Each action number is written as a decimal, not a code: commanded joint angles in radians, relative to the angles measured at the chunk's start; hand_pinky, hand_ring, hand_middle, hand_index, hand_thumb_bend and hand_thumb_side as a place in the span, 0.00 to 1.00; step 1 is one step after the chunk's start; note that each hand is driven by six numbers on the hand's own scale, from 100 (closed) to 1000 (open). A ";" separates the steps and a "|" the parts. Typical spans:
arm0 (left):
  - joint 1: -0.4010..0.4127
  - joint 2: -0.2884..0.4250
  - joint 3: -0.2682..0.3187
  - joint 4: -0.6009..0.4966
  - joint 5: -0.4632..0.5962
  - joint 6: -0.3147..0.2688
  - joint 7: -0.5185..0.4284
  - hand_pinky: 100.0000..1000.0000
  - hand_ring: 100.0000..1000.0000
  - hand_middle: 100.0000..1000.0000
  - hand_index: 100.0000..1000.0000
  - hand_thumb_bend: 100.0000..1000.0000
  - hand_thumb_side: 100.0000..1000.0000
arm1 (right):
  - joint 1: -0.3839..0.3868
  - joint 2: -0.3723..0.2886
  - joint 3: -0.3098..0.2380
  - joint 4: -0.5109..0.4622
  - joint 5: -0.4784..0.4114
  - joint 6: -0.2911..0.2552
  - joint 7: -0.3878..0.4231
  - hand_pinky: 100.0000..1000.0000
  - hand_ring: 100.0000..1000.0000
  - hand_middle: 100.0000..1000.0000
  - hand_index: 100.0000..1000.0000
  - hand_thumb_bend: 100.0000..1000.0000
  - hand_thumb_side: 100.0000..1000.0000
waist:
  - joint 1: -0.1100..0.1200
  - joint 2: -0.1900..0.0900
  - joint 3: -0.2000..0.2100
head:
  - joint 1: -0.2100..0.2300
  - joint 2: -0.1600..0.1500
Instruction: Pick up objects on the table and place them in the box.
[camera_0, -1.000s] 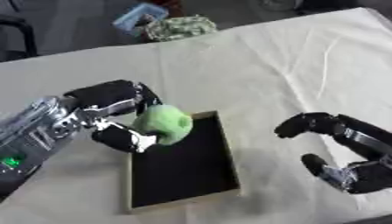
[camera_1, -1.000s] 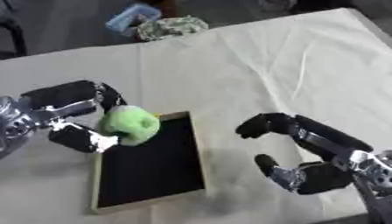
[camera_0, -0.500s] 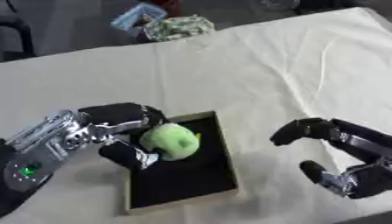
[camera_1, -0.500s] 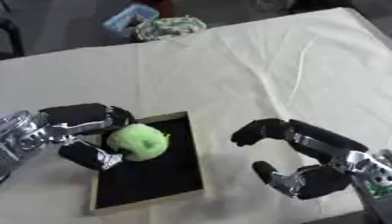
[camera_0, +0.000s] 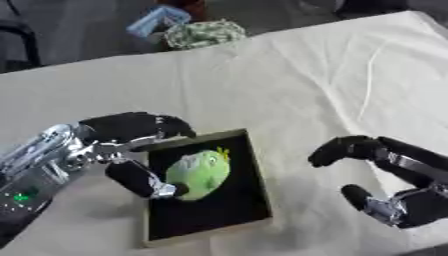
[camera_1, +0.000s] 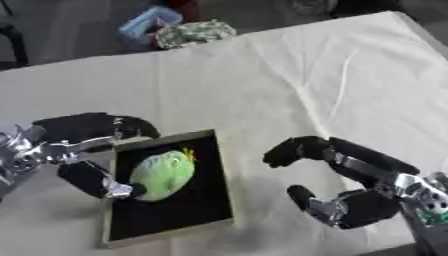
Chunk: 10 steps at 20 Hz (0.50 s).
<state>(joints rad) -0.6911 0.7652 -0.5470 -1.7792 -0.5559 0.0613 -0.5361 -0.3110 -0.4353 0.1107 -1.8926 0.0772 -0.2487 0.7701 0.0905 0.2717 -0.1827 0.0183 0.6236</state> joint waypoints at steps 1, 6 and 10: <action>0.011 0.069 0.062 -0.078 0.010 0.025 0.022 0.86 0.82 0.85 0.95 0.57 0.65 | -0.007 -0.007 -0.011 -0.017 0.000 0.000 -0.008 0.78 0.78 0.79 0.89 0.00 0.53 | -0.008 -0.019 0.005 | -0.003 -0.006; 0.090 0.127 0.161 -0.205 0.075 0.089 0.120 0.82 0.78 0.80 0.92 0.47 0.68 | -0.005 -0.006 -0.015 -0.016 0.002 0.002 -0.020 0.78 0.78 0.79 0.89 0.00 0.53 | -0.014 -0.016 0.017 | -0.005 -0.005; 0.148 0.132 0.241 -0.220 0.103 0.082 0.234 0.81 0.76 0.78 0.91 0.45 0.70 | -0.005 -0.005 -0.018 -0.014 0.005 0.004 -0.037 0.78 0.78 0.78 0.90 0.00 0.53 | -0.022 -0.014 0.029 | -0.007 -0.007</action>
<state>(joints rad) -0.5362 0.8642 -0.3458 -1.9802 -0.4654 0.1440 -0.3355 -0.3077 -0.4325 0.1039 -1.8926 0.0788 -0.2443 0.7408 0.0721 0.2720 -0.1528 0.0135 0.6236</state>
